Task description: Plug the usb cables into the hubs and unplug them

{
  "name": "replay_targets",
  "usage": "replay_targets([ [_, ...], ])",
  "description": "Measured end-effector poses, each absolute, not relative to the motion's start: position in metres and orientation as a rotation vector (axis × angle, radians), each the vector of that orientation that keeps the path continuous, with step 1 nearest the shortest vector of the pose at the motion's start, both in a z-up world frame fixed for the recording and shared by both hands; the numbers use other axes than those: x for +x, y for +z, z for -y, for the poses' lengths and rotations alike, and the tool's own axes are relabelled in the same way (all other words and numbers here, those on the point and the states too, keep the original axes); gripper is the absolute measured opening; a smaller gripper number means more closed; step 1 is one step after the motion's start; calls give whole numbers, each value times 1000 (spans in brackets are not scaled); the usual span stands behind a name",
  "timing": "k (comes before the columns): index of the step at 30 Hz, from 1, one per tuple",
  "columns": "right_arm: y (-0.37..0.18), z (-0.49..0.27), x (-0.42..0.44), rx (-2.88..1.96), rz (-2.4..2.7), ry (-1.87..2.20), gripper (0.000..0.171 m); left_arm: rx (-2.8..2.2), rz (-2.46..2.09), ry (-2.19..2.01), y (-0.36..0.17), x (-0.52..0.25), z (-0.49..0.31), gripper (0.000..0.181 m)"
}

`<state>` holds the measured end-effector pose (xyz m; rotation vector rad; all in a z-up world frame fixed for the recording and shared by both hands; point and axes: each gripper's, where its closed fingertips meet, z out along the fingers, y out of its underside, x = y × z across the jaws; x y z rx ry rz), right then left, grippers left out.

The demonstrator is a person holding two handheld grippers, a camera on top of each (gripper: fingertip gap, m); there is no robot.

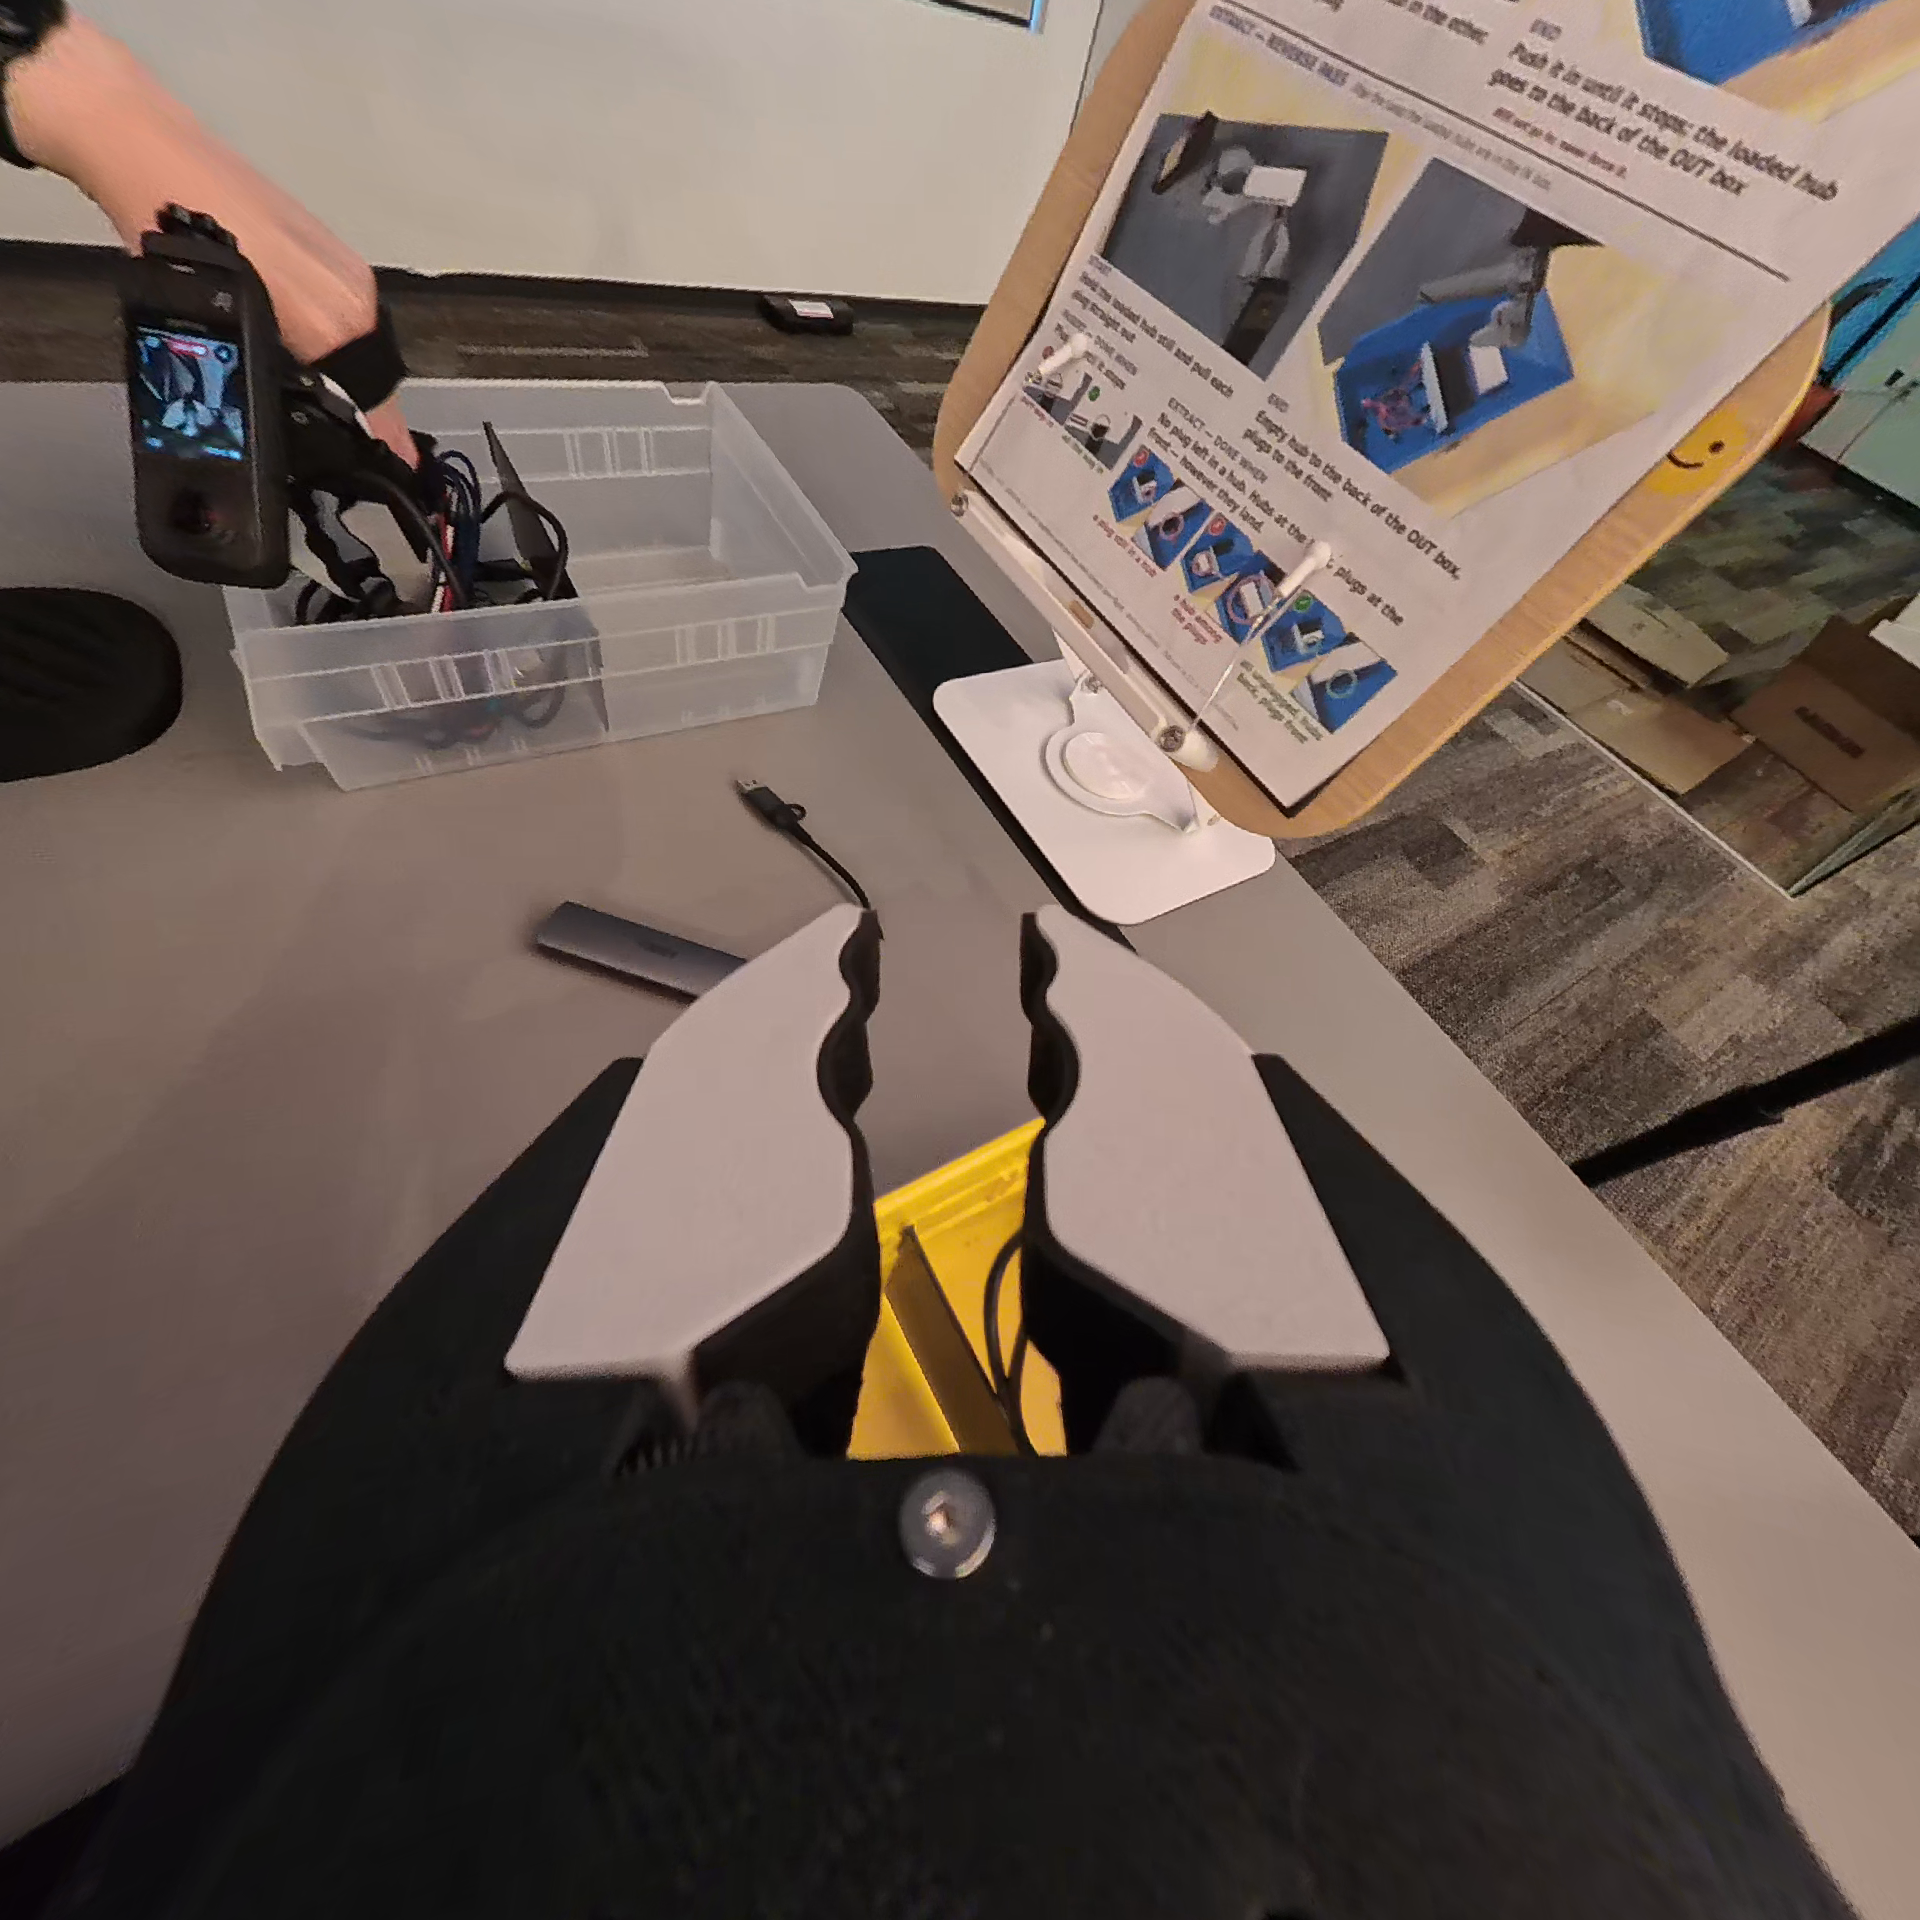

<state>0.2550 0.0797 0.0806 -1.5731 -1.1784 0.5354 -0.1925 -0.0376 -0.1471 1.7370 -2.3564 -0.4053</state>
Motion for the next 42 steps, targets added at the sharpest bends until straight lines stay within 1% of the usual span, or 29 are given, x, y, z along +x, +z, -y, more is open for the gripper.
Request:
replay_targets([
  [6,76,-80,248,-1579,1206,544,26,1599,2487,-487,-147,-198,27,16],
  [13,59,-83,236,-1635,1267,518,26,1809,2454,-359,-147,-191,27,17],
  [18,51,-83,232,-1653,1314,476,26,1831,2435,-341,-145,-192,28,20],
  [27,52,-83,233,-1651,1308,482,26,1854,2429,-296,-149,-188,32,25],
  [29,51,-83,234,-1654,1308,477,26,1837,2424,-276,-154,-189,35,21],
  [34,52,-80,232,-1647,1321,475,26,1868,2348,-226,-155,-190,35,21],
  [42,57,-76,232,-1623,1325,485,26,1816,2385,-388,-145,-193,32,20],
])
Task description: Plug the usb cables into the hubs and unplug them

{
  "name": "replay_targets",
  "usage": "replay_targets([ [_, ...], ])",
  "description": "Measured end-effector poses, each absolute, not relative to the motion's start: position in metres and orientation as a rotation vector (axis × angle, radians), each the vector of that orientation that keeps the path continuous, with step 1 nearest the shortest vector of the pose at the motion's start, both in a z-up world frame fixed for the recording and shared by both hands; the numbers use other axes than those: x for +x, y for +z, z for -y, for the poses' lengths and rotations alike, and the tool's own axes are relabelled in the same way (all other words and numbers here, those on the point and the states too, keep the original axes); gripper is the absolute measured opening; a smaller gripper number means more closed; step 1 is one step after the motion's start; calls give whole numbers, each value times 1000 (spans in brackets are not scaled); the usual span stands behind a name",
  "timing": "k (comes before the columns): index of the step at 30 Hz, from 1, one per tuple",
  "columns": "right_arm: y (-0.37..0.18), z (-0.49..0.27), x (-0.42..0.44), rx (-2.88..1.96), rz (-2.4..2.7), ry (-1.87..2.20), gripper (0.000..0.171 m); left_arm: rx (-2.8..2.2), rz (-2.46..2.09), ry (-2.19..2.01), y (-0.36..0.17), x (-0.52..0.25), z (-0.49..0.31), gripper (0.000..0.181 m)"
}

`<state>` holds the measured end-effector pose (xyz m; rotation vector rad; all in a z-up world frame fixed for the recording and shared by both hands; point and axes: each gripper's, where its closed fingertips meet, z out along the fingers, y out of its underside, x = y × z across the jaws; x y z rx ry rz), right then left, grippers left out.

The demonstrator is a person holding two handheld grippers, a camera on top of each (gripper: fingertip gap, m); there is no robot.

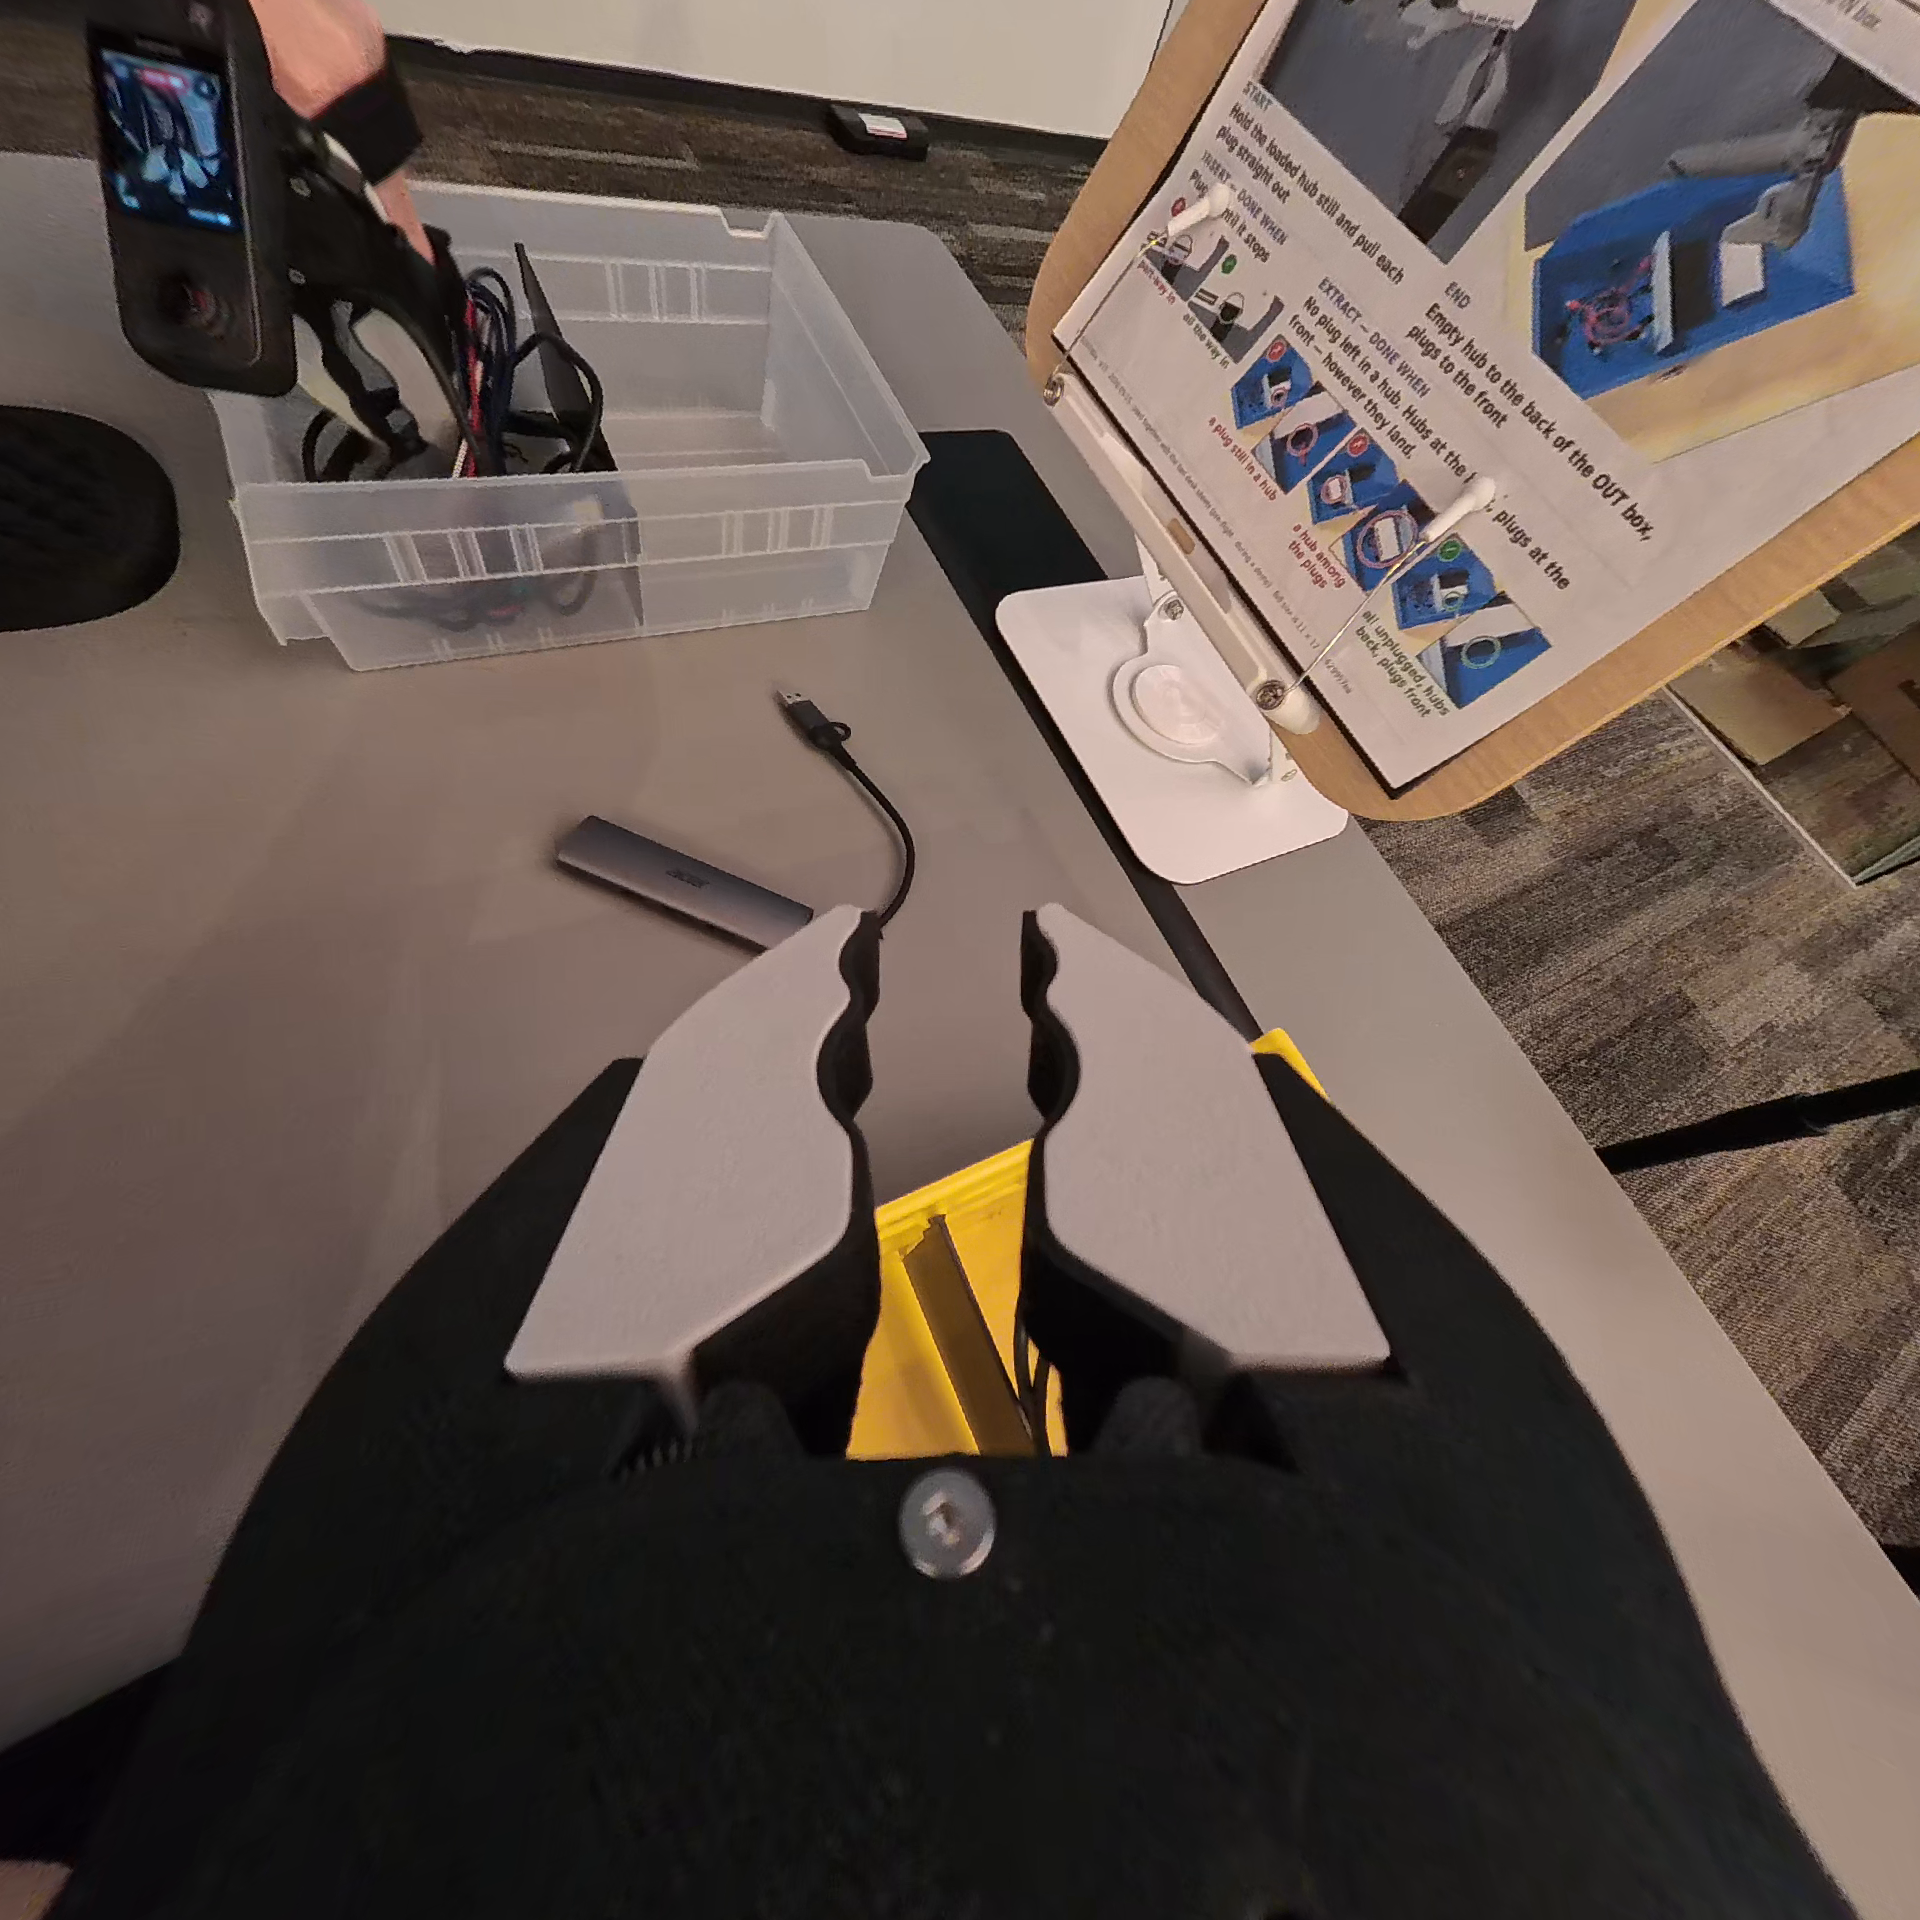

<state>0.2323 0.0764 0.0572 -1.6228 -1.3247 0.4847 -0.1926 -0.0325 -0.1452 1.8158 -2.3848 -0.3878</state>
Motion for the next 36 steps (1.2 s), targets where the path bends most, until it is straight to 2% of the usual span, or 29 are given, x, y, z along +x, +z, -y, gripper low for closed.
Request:
replay_targets([
  [11,64,-68,231,-1583,1340,508,26,1805,2146,-616,-78,-202,29,19],
  [26,59,-51,205,-1534,1448,562,26,1810,1747,-901,5,-277,81,19],
  [36,56,-34,179,-1467,1537,650,26,1881,1715,-1032,69,-248,89,19],
])
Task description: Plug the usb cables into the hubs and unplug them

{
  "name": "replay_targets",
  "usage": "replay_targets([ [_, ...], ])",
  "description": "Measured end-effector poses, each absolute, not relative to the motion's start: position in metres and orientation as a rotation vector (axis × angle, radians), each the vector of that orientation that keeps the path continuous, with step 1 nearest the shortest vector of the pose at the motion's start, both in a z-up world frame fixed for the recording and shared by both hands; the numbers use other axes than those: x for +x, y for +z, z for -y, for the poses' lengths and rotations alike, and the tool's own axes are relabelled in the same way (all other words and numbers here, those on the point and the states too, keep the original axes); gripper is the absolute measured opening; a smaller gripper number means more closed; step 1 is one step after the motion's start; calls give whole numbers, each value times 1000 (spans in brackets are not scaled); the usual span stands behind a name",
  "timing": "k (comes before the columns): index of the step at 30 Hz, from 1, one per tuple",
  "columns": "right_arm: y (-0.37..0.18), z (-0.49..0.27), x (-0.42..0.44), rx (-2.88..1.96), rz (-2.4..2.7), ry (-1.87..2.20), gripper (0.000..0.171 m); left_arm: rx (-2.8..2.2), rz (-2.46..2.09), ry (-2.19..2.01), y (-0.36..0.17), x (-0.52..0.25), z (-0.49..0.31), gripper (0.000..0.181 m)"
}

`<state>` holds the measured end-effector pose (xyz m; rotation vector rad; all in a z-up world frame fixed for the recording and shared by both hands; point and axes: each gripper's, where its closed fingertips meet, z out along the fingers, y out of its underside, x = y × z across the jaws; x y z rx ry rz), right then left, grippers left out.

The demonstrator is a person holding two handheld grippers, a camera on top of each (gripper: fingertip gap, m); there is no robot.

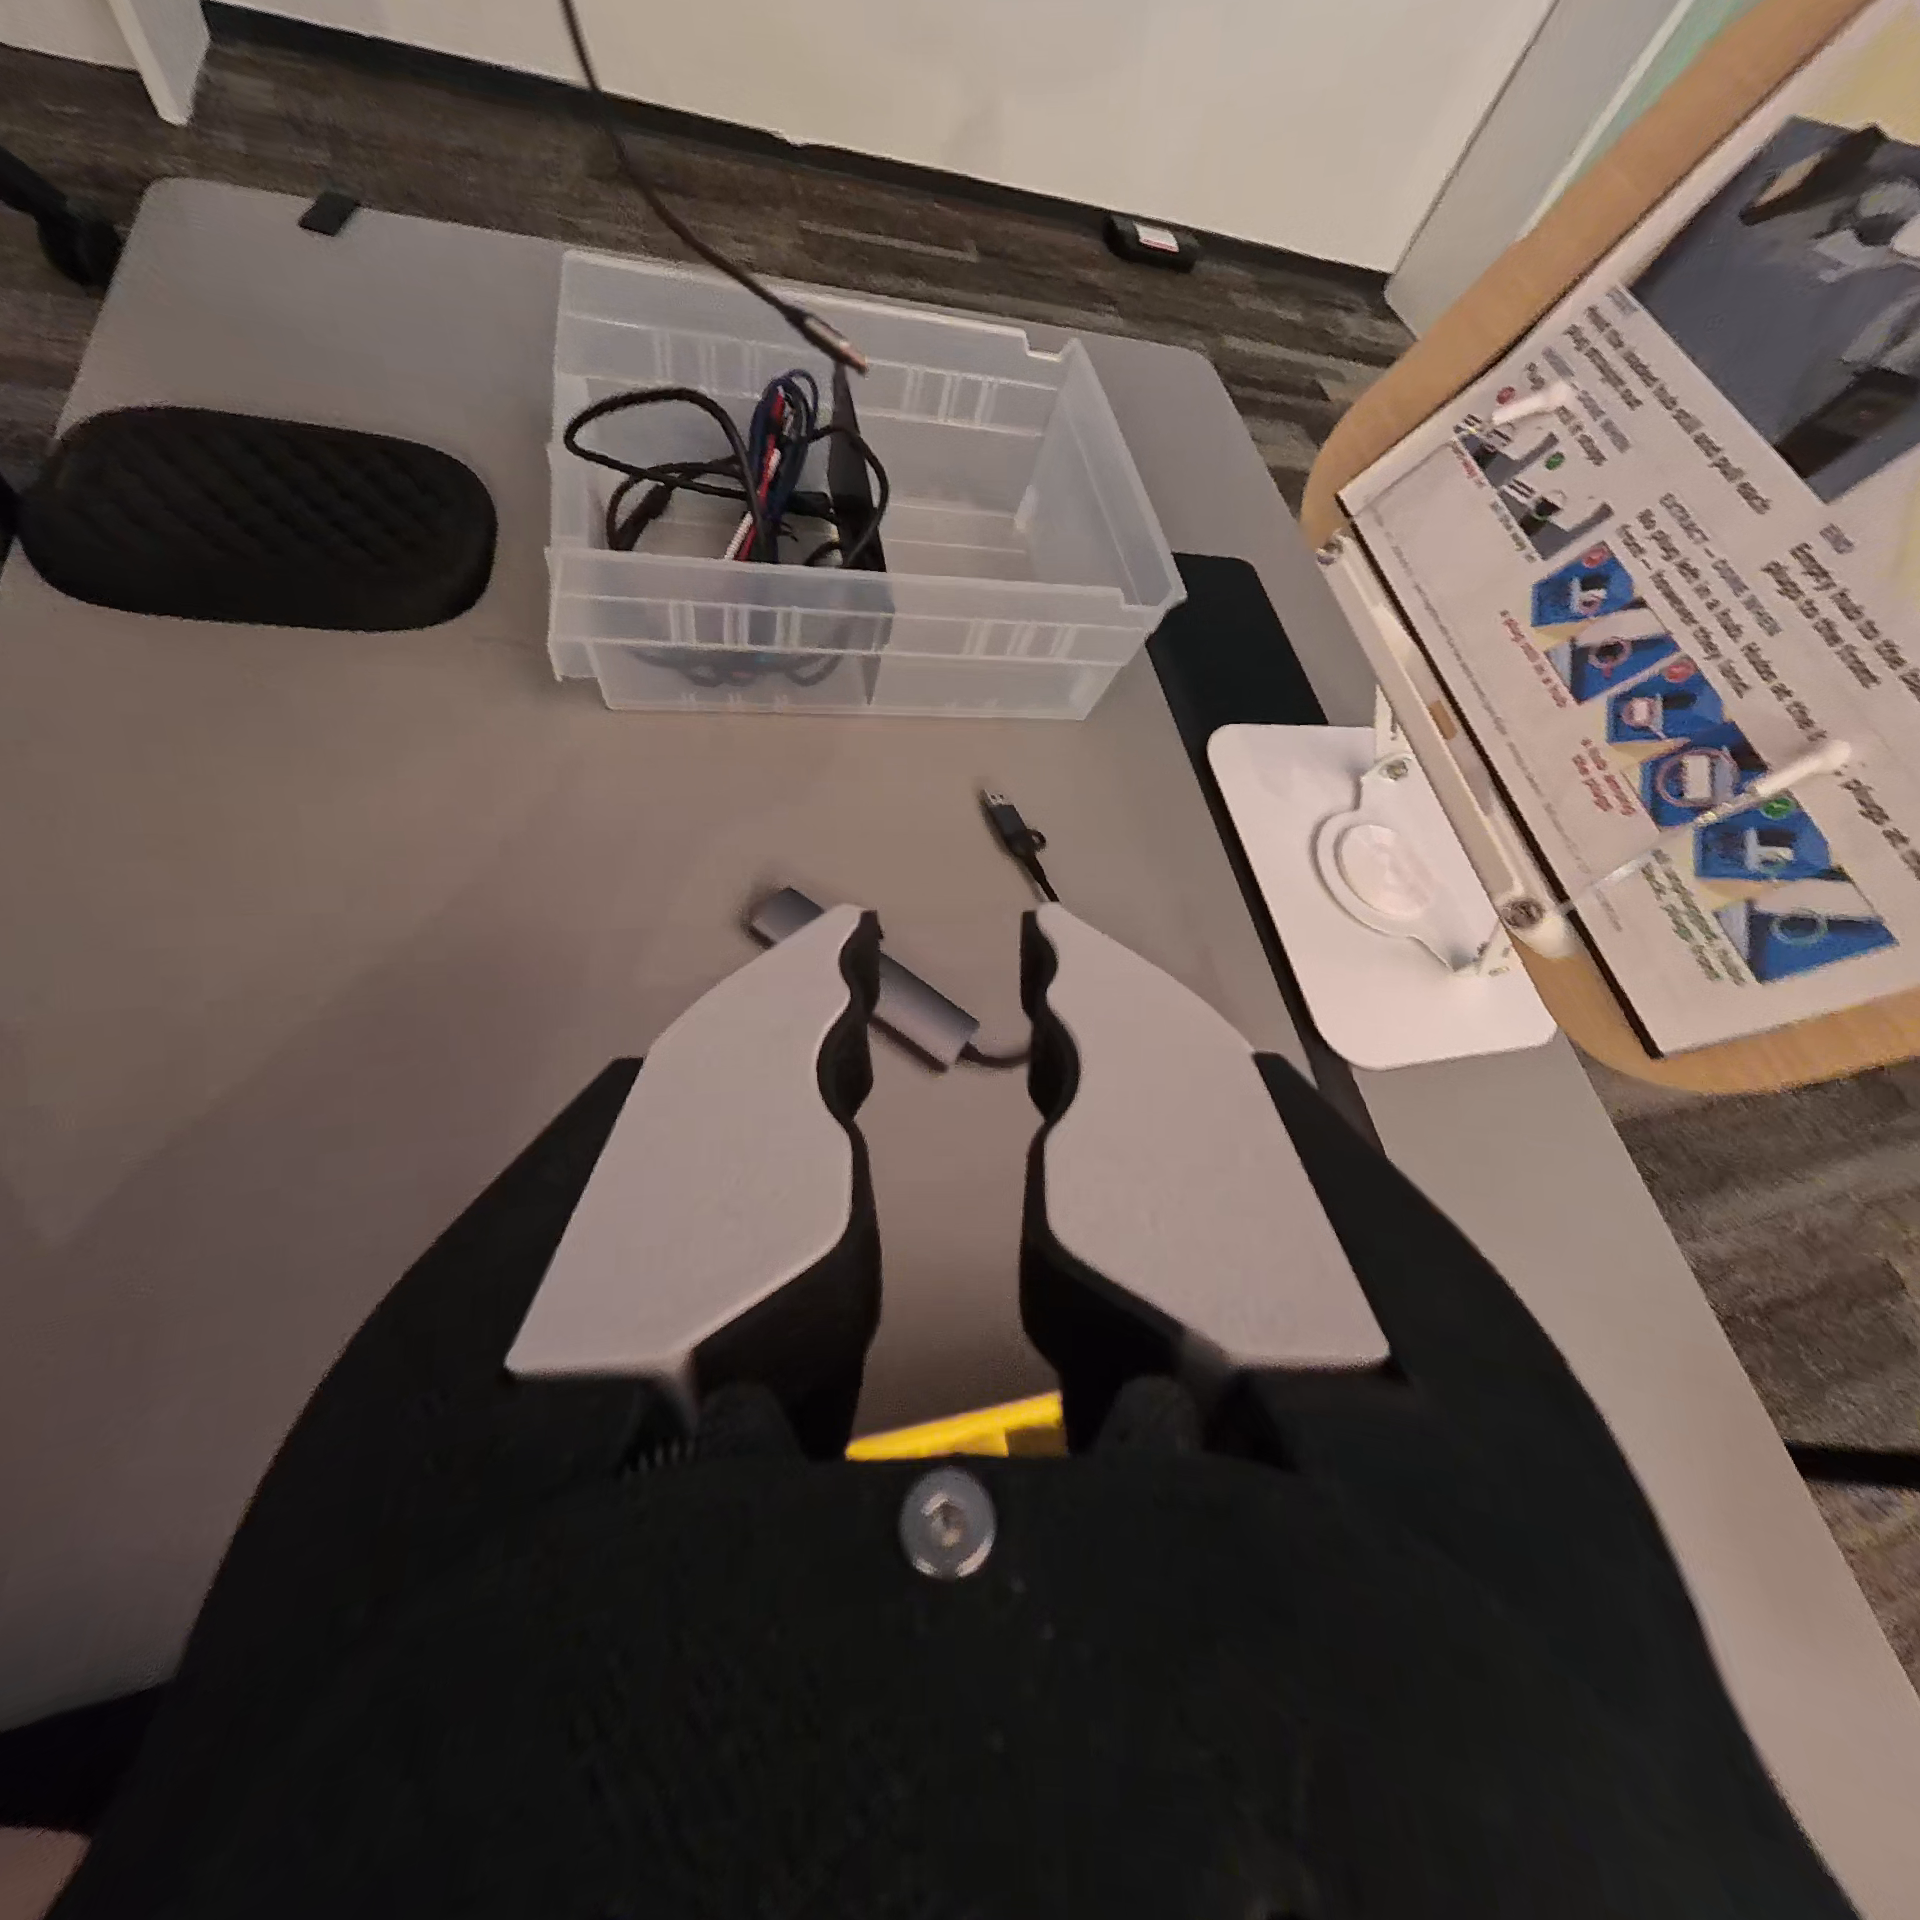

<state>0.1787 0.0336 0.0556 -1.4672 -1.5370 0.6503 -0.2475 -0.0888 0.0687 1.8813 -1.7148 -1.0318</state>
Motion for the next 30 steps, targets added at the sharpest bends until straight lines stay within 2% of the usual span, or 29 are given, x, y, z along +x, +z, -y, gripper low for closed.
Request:
replay_targets([
  [7,73,-17,129,-1314,1485,888,26,1996,1845,-1164,129,-182,72,19],
  [11,98,16,86,-1095,1417,1034,30,1996,1971,-1185,146,-130,69,19],
  [16,112,68,48,-936,1355,1294,33,1944,2220,-1091,134,-52,70,19],
  [23,76,57,28,-1157,1406,1315,38,1856,2355,-1014,106,0,64,19],
  [26,60,64,26,-1170,1503,1389,34,1840,2360,-1005,101,6,60,19],
  [27,55,61,26,-1165,1520,1356,26,1848,2357,-981,98,7,60,19],
  [28,49,57,27,-1172,1538,1320,5,1859,2358,-957,95,8,60,19],
  [30,43,55,29,-1200,1575,1343,4,1885,2372,-914,88,11,58,19],
])
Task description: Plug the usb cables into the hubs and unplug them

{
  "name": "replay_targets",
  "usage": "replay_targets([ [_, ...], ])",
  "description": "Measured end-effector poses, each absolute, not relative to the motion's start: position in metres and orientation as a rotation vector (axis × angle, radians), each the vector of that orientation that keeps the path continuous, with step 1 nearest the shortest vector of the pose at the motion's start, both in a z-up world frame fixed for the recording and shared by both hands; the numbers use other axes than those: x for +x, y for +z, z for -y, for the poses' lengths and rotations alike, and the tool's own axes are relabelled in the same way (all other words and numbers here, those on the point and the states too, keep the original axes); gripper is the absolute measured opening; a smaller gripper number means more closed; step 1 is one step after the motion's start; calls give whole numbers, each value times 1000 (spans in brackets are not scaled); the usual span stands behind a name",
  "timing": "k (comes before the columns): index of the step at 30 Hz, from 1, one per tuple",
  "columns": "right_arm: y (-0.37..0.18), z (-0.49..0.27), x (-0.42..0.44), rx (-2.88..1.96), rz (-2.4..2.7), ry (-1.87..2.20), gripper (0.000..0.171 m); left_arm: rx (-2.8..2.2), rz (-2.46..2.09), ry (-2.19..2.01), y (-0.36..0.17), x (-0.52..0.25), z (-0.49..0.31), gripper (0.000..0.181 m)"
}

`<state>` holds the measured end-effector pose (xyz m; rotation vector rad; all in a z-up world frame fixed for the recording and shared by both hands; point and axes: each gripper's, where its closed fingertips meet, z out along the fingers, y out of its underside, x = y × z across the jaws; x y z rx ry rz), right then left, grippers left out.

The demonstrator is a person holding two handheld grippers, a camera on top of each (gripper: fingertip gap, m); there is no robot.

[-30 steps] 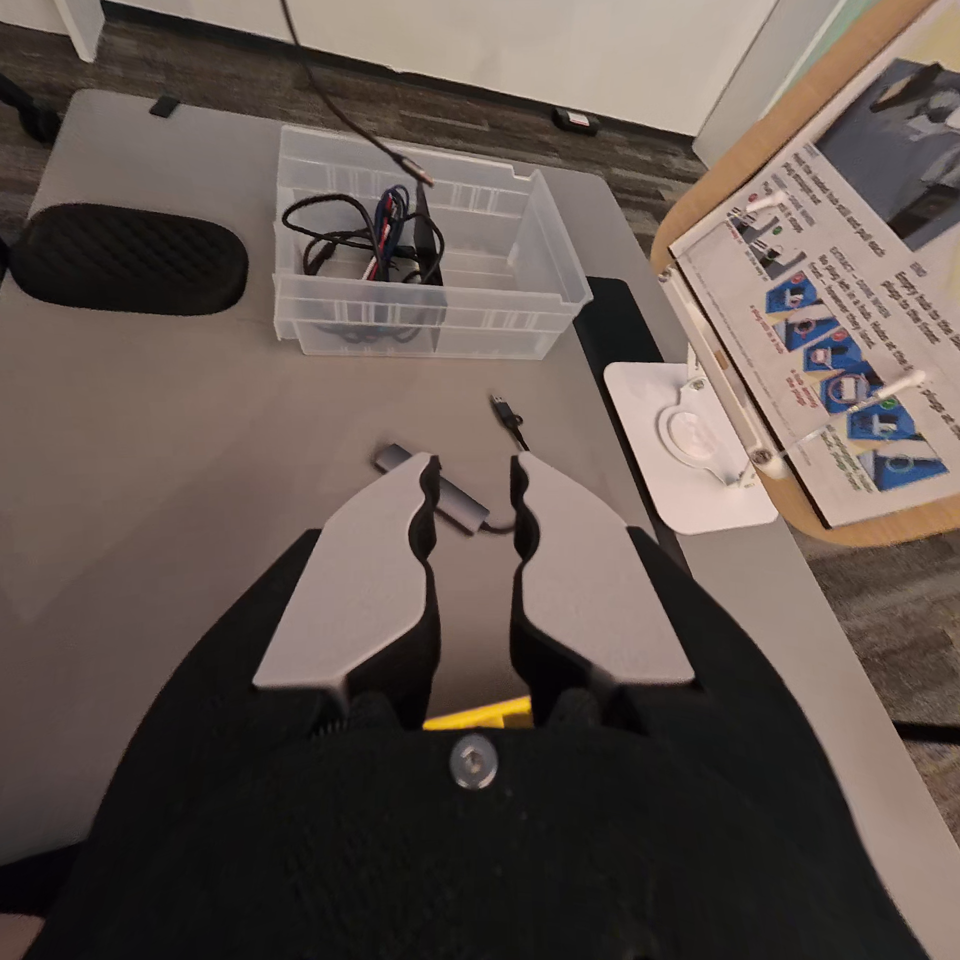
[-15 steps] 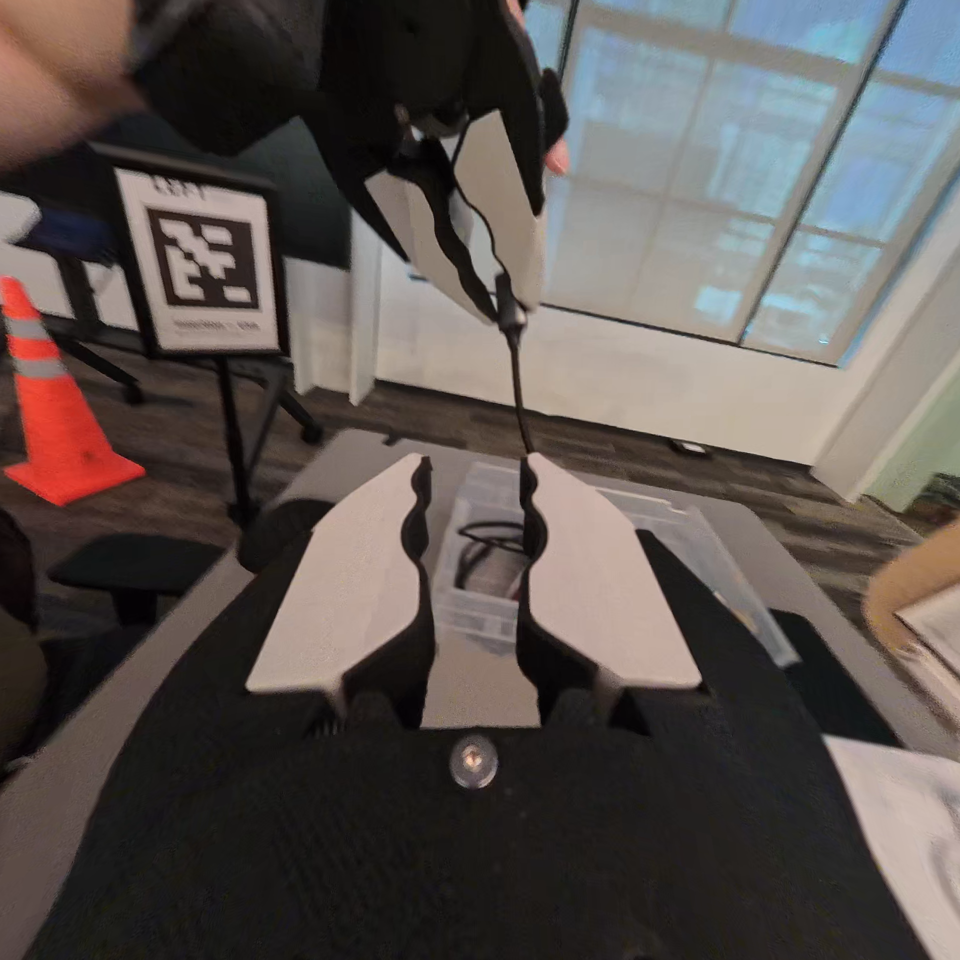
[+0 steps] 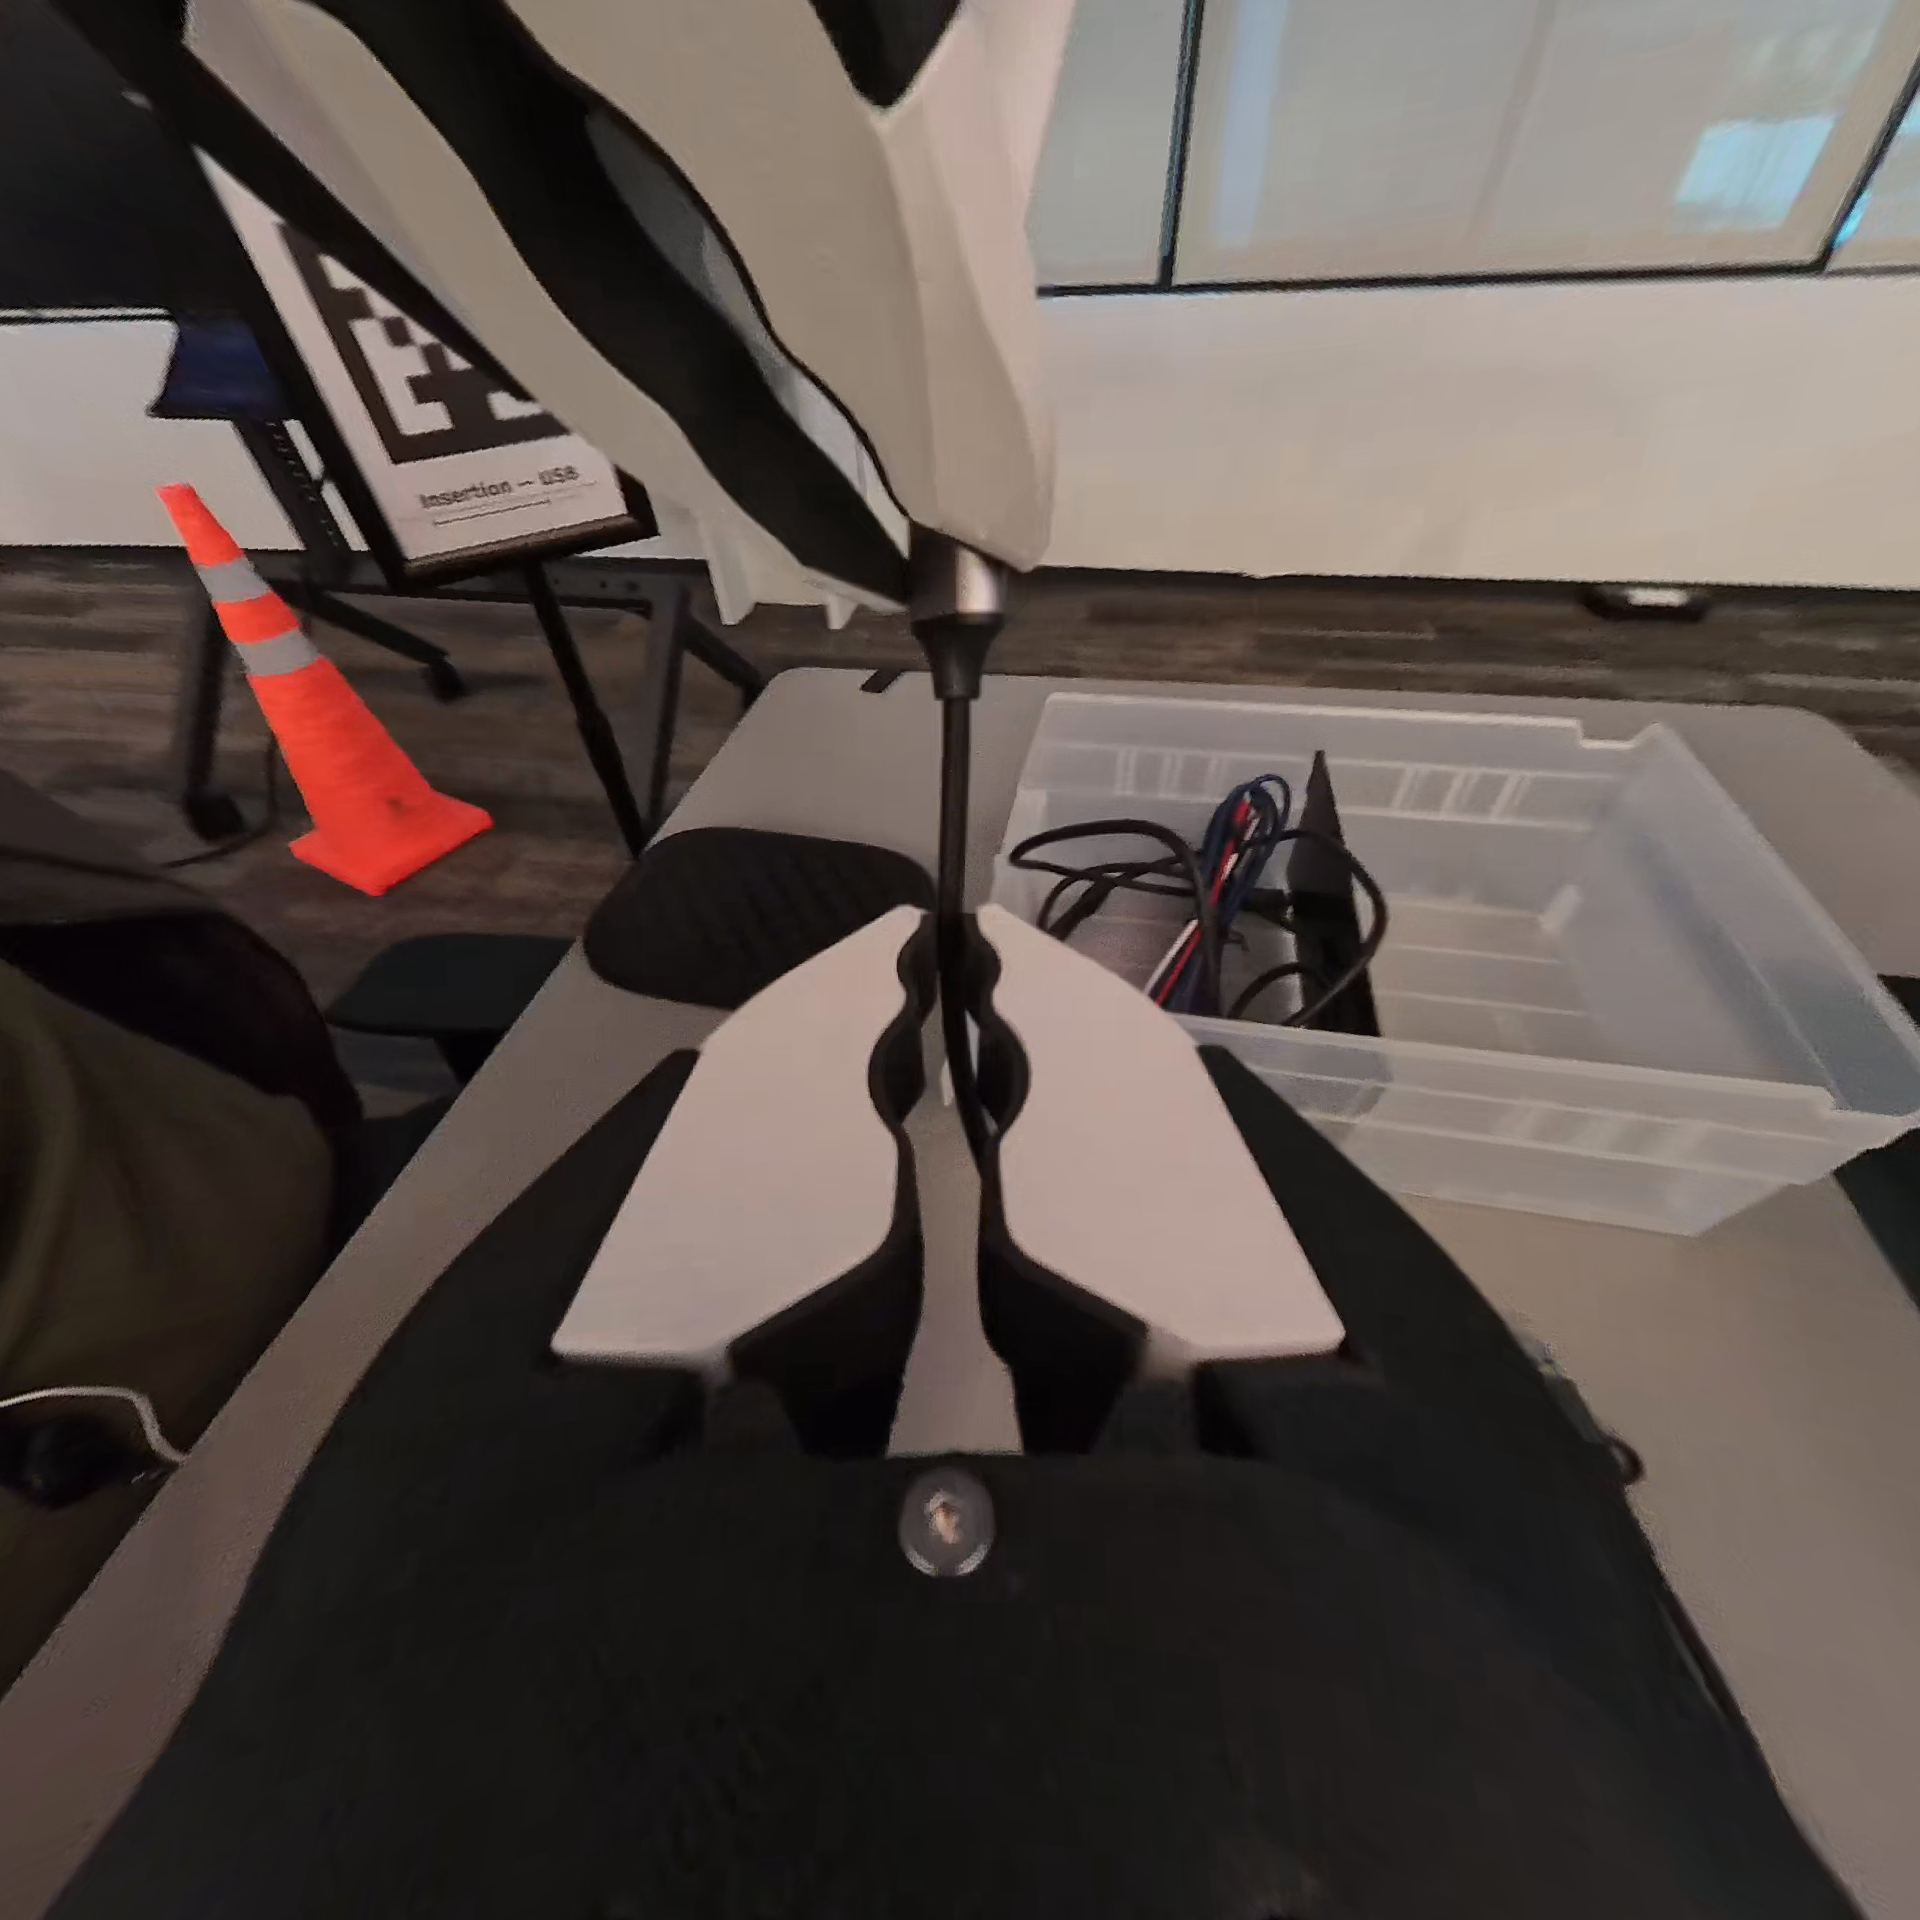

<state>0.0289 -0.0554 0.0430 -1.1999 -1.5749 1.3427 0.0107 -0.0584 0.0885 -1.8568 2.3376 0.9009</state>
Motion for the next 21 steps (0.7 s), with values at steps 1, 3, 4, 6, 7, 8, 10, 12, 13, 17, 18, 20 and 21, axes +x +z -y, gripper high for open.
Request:
replay_targets([
  [1,41,56,30,-1197,1589,1356,4,-1862,-2338,895,86,11,57,19],
  [3,37,52,31,-1197,1600,1326,4,-1856,-2335,881,82,11,55,19],
  [4,36,49,31,-1197,1598,1306,4,-1849,-2336,872,80,12,54,19],
  [6,35,45,30,-1194,1578,1287,5,-1825,-2337,875,80,15,52,19],
  [7,35,44,29,-1198,1569,1293,13,-1820,-2338,867,80,16,51,19],
  [8,34,44,28,-1208,1570,1293,11,-1813,-2335,866,81,18,51,19],
  [10,34,43,29,-1174,1581,1259,4,-1815,-2334,860,83,20,50,19],
  [12,35,40,33,-1157,1585,1226,4,-1831,-2303,847,84,21,47,20],
  [13,38,38,34,-1156,1570,1226,4,-1820,-2266,850,87,23,42,21],
  [17,48,21,43,-1199,1459,1279,4,-1768,-2060,816,111,27,26,31],
  [18,54,15,45,-1215,1401,1310,4,-1760,-1966,801,121,27,20,33],
  [20,73,2,53,-1234,1234,1425,4,-1738,-1729,717,141,24,9,36],
  [21,85,-3,59,-1233,1133,1506,4,-1737,-1614,629,146,20,8,38],
])
